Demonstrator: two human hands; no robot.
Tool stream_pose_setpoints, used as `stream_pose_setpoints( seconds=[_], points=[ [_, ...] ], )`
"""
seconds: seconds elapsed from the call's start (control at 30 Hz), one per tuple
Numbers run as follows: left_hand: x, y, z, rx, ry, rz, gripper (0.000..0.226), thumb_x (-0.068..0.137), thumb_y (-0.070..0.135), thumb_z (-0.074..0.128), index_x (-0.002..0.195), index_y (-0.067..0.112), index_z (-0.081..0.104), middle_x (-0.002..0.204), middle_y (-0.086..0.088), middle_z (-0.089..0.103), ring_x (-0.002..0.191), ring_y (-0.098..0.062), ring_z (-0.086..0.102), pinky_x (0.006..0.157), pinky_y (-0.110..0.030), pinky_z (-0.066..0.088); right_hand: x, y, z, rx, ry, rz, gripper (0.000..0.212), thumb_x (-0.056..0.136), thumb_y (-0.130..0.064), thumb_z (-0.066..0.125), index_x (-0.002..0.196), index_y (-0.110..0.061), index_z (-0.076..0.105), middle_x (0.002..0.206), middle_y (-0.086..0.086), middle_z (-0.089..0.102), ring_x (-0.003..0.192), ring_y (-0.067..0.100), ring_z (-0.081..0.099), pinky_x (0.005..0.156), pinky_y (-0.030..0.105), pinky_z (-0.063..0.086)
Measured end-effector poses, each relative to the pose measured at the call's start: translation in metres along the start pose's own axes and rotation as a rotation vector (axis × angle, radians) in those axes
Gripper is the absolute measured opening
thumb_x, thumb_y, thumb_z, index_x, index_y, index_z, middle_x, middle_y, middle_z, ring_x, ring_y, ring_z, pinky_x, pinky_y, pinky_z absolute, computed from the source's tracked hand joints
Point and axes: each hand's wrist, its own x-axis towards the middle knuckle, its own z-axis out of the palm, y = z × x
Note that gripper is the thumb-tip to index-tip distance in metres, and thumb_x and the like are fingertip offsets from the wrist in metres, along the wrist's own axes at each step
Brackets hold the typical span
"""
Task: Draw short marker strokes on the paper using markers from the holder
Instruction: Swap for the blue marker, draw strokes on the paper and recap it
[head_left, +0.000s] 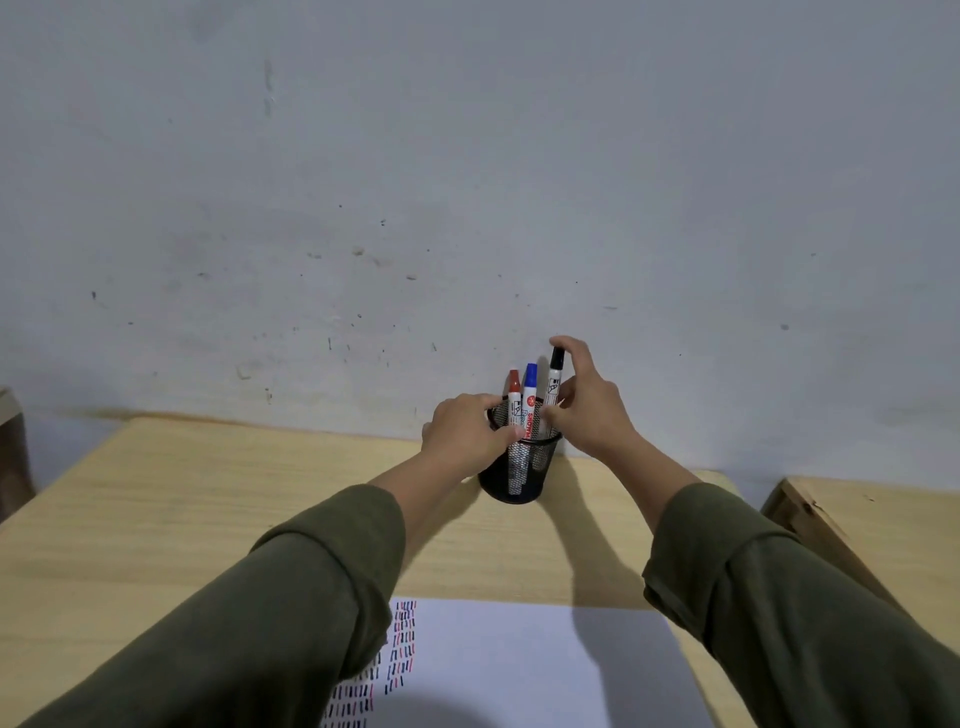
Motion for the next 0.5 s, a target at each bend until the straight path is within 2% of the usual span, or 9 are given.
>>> stream_pose_setpoints(
  seconds=[0.07, 0.17, 0.27, 0.4, 0.5],
  points=[
    [0.001, -0.001, 0.000, -0.009, 0.002, -0.001, 0.053, 0.081, 0.041, 0.067, 0.131, 0.027, 0.056, 0.131, -0.002, 0.062, 0.128, -0.025, 0.049, 0.106, -0.043, 0.039, 0.001, 0.004, 0.006, -0.038, -0.027, 0.000, 0.076, 0.074, 0.000, 0.067, 0.134, -0.030, 0.032, 0.074, 0.001, 0.059, 0.065, 0.010, 0.056, 0.052, 0.020, 0.039],
    [0.000, -0.001, 0.000, -0.016, 0.004, -0.002, 0.054, 0.082, 0.041, 0.066, 0.132, 0.026, 0.056, 0.132, -0.003, 0.061, 0.129, -0.025, 0.047, 0.106, -0.043, 0.038, 0.002, 0.008, 0.013, -0.072, -0.039, -0.021, 0.075, 0.071, -0.001, 0.071, 0.132, -0.027, 0.035, 0.083, 0.007, 0.062, 0.072, 0.021, 0.059, 0.053, 0.023, 0.041],
    [-0.001, 0.000, -0.001, -0.040, 0.004, -0.007, 0.054, 0.082, 0.040, 0.067, 0.132, 0.024, 0.055, 0.133, -0.004, 0.060, 0.130, -0.026, 0.045, 0.107, -0.043, 0.038, 0.003, 0.009, 0.014, -0.089, -0.025, -0.046, 0.070, 0.072, -0.003, 0.073, 0.130, -0.023, 0.040, 0.086, 0.004, 0.059, 0.074, 0.020, 0.055, 0.050, 0.016, 0.033],
    [-0.002, 0.000, 0.000, -0.027, 0.001, -0.007, 0.055, 0.081, 0.041, 0.067, 0.132, 0.025, 0.055, 0.131, -0.002, 0.061, 0.128, -0.025, 0.048, 0.105, -0.043, 0.039, 0.009, 0.013, 0.016, -0.139, 0.049, -0.060, 0.060, 0.073, -0.004, 0.073, 0.126, -0.021, 0.049, 0.100, 0.005, 0.048, 0.083, 0.017, 0.048, 0.055, 0.011, 0.029],
    [-0.003, 0.002, -0.002, 0.000, -0.003, -0.012, 0.055, 0.083, 0.041, 0.065, 0.134, 0.025, 0.053, 0.133, -0.003, 0.059, 0.129, -0.025, 0.046, 0.105, -0.041, 0.038, 0.011, 0.015, 0.018, -0.181, 0.066, -0.078, 0.060, 0.074, -0.006, 0.072, 0.126, -0.024, 0.049, 0.102, 0.002, 0.040, 0.088, 0.022, 0.052, 0.062, 0.021, 0.039]
  ],
)
